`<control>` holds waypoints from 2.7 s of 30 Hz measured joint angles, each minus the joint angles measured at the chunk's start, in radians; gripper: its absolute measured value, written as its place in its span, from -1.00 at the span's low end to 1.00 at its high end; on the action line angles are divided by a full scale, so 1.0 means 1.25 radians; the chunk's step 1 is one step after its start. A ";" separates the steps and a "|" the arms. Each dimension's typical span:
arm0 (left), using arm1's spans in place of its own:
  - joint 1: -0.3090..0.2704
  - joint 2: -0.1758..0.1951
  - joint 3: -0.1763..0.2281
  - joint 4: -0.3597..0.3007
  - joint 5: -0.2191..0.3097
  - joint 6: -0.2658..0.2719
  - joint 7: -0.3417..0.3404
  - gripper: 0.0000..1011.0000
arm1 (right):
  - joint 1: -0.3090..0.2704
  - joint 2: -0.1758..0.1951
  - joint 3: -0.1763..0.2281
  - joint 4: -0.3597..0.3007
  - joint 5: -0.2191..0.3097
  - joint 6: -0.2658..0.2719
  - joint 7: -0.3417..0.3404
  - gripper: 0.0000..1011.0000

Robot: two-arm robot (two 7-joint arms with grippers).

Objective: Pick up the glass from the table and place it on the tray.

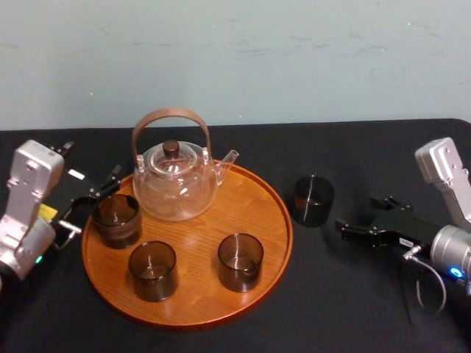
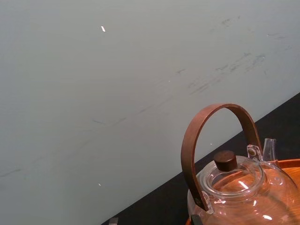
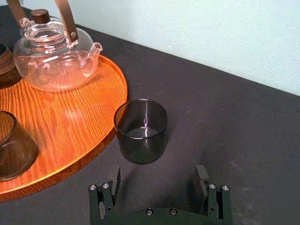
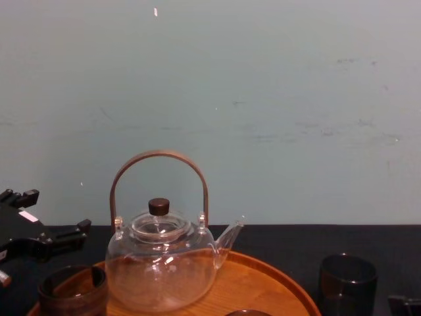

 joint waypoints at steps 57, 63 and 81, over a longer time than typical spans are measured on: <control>0.000 0.000 0.000 0.000 0.000 0.000 0.000 0.98 | 0.219 -0.125 -0.104 0.218 -0.079 0.034 0.078 0.98; 0.000 0.000 0.000 0.000 0.000 0.000 0.000 0.98 | 0.227 -0.131 -0.110 0.228 -0.087 0.033 0.077 0.98; 0.000 0.000 0.000 0.000 0.000 0.000 0.000 0.98 | 0.225 -0.129 -0.108 0.226 -0.084 0.032 0.076 0.79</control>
